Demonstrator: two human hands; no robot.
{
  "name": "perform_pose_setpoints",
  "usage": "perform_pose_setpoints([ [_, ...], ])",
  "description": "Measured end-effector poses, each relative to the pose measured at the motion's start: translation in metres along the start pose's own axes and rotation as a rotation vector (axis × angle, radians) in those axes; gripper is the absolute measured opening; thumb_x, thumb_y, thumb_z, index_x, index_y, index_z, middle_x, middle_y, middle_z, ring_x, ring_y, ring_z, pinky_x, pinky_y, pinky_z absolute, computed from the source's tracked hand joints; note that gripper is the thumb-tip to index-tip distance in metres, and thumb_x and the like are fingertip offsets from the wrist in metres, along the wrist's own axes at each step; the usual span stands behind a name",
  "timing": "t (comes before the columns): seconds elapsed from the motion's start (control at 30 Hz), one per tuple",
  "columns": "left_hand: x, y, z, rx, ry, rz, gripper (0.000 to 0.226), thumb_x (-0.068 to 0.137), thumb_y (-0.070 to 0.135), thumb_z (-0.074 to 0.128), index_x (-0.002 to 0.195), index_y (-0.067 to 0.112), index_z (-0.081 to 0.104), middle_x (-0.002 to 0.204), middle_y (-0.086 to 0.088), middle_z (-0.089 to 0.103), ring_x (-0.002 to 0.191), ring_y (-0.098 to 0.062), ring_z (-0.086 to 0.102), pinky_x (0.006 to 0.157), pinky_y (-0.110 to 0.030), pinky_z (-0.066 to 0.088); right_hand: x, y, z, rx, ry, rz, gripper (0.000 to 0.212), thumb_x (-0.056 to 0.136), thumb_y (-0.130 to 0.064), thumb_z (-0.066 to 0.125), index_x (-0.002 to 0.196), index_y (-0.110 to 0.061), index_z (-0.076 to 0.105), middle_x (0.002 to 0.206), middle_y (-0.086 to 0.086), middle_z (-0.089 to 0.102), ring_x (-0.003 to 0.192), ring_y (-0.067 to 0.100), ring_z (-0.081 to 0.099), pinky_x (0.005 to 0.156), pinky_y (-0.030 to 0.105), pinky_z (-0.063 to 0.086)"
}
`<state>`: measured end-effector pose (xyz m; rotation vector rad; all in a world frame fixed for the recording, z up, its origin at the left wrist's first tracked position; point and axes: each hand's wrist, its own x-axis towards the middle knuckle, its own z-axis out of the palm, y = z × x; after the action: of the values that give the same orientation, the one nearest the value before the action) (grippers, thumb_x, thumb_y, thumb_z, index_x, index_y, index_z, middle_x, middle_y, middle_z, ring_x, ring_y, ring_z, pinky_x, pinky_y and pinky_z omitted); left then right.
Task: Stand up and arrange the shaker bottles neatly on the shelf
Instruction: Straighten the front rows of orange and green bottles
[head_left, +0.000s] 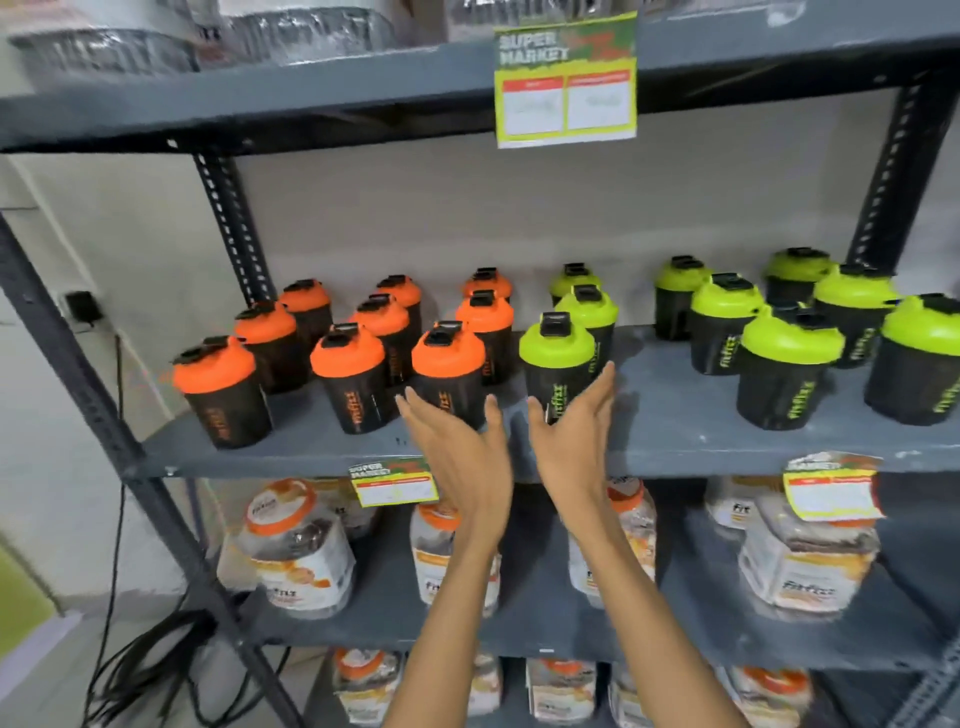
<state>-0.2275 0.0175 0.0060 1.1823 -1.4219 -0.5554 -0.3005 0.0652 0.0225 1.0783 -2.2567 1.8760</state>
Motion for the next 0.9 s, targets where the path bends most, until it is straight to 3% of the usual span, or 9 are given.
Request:
perform_pose_setpoints([
  [0.17,0.013,0.006,-0.004,-0.061,-0.082,-0.014,0.103,0.09,0.037,0.07,0.156,-0.002,0.002,0.166,-0.021,0.012,0.154,-0.031,0.014,0.122,-0.041,0.026,0.001,-0.012,0.035,0.005,0.108,0.065,0.101,0.087,-0.02,0.069,0.152,0.007,-0.003,0.162,0.027,0.007,0.151,0.038,0.006,0.122,0.041,0.013],
  [0.4,0.019,0.001,-0.004,-0.045,-0.129,0.01,0.091,0.094,0.019,0.066,0.157,0.001,0.004,0.162,-0.022,0.023,0.151,-0.035,0.025,0.117,-0.05,0.034,0.009,-0.015,0.043,-0.081,0.209,0.097,0.094,0.086,-0.013,0.07,0.152,0.007,0.007,0.156,0.027,0.026,0.145,0.04,0.025,0.118,0.043,0.025],
  [0.6,0.017,0.0,-0.004,-0.058,-0.126,0.019,0.086,0.091,0.02,0.07,0.156,0.005,0.014,0.154,-0.018,0.036,0.143,-0.035,0.036,0.111,-0.051,0.041,0.011,-0.006,0.027,-0.045,0.198,0.06,0.09,0.085,-0.011,0.072,0.152,0.004,0.014,0.149,0.024,0.034,0.14,0.038,0.034,0.113,0.045,0.035],
  [0.77,0.007,0.007,0.003,-0.107,-0.111,0.049,0.084,0.089,0.021,0.072,0.154,0.01,0.02,0.148,-0.014,0.041,0.139,-0.033,0.04,0.109,-0.045,0.041,0.014,0.01,-0.001,-0.019,0.19,0.005,0.086,0.079,-0.013,0.078,0.148,0.002,0.028,0.141,0.022,0.044,0.134,0.038,0.041,0.105,0.038,0.036],
  [0.9,0.0,0.017,0.012,-0.098,-0.104,0.041,0.084,0.089,0.021,0.072,0.154,0.011,0.019,0.147,-0.014,0.042,0.137,-0.036,0.042,0.106,-0.052,0.045,0.018,0.017,-0.019,-0.012,0.217,-0.011,0.085,0.076,-0.015,0.081,0.145,-0.002,0.032,0.139,0.02,0.048,0.13,0.036,0.046,0.101,0.033,0.037],
])
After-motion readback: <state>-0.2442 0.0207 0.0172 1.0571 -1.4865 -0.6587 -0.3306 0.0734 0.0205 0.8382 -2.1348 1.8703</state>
